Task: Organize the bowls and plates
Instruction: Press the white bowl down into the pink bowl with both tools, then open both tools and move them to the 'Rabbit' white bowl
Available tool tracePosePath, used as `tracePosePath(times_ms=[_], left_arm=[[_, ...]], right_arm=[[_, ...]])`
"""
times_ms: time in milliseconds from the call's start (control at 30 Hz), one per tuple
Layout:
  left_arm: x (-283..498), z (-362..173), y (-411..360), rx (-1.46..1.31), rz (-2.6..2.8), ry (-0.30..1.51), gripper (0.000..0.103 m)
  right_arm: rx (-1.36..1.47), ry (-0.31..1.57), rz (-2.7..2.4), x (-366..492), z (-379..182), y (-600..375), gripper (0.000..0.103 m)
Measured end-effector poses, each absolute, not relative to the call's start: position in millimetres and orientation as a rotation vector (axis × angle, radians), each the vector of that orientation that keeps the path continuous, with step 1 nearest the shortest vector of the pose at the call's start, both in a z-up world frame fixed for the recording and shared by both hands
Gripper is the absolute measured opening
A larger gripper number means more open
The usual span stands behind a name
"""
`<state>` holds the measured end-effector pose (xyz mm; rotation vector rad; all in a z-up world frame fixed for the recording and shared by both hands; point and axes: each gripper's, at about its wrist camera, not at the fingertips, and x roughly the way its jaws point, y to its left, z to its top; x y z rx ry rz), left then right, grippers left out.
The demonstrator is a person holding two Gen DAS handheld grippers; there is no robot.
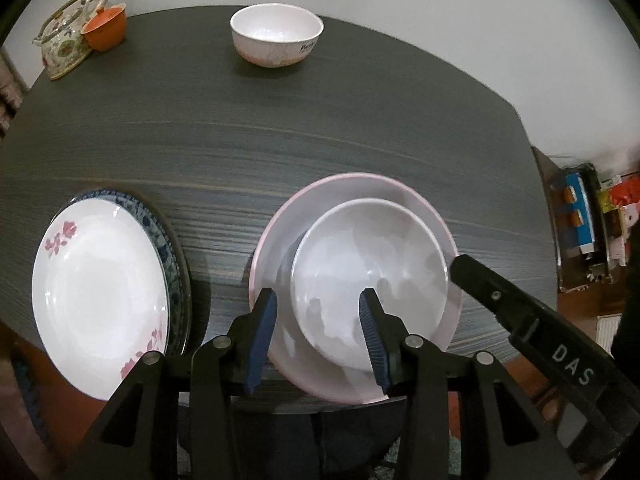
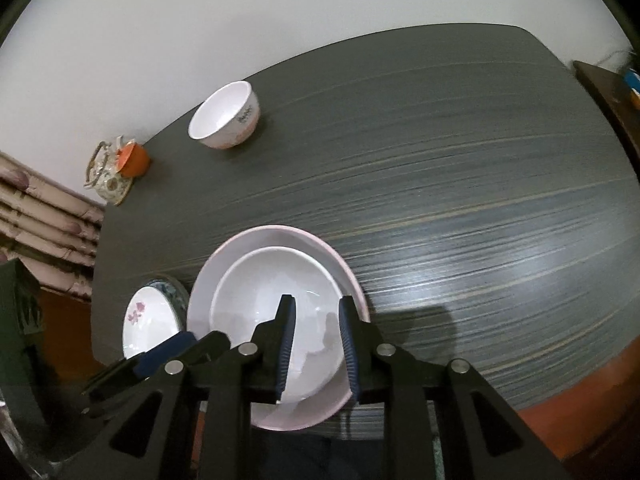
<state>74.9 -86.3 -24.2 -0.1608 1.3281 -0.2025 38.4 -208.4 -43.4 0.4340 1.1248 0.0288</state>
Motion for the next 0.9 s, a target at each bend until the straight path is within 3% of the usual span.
tracePosePath(times_ms=[900], left_arm=[[172.1,-16.6,13.7,-0.352,-0.041,1.278,0.041]], right_arm=[[0.479,1.156,0.162,127.1,-29.2,-197.5,0.023]])
